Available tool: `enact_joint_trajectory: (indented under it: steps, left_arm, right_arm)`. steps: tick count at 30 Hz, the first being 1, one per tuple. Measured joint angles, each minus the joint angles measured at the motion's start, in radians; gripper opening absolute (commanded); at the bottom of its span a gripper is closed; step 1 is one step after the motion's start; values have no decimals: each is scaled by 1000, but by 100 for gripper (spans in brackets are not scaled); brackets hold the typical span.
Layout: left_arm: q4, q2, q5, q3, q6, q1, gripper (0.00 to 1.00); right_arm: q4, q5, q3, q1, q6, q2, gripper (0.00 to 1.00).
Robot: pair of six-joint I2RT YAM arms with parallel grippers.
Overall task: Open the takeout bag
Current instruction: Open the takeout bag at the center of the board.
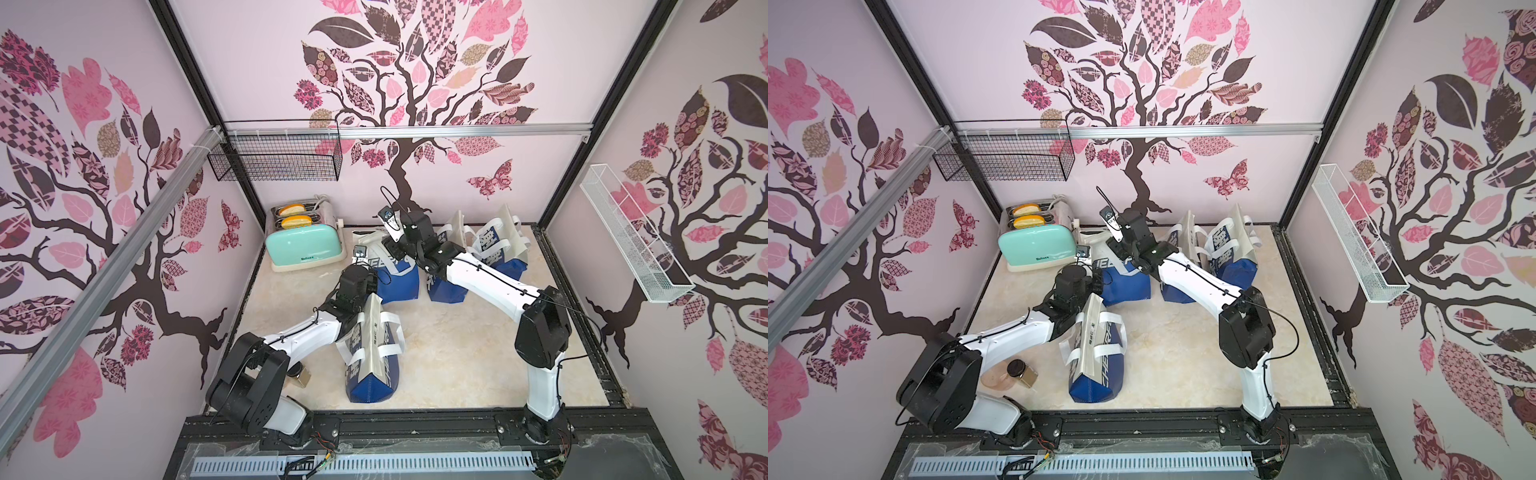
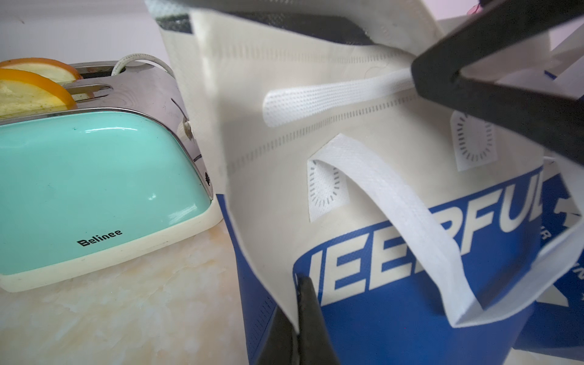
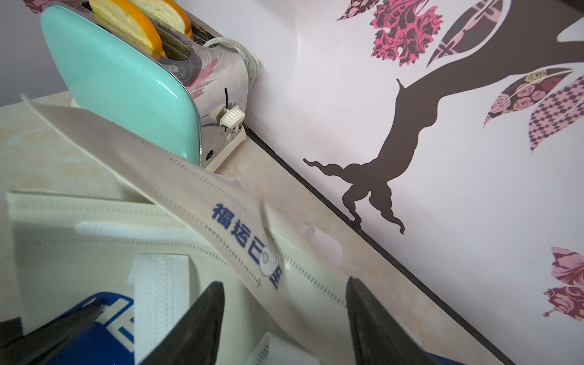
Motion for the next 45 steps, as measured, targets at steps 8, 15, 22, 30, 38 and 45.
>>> enact_joint_trajectory:
  steps: [8,15,22,30,38,45]
  left_arm:
    - [5,-4,0,-9,13,0,0]
    - [12,-5,0,-9,21,-1,0]
    - [14,-6,0,-12,24,-1,0]
    - [35,-6,-3,-19,25,-5,0]
    - [66,9,-10,-17,24,-6,0]
    - [81,41,-24,29,39,7,0]
  right_arm:
    - [6,34,13,0,-5,9,62]
    - [0,74,110,0,-44,71,58]
    - [0,131,140,2,-98,133,46]
    - [0,181,150,13,-152,151,0]
    - [-64,236,202,23,-241,150,0]
    - [-136,289,288,34,-417,150,0]
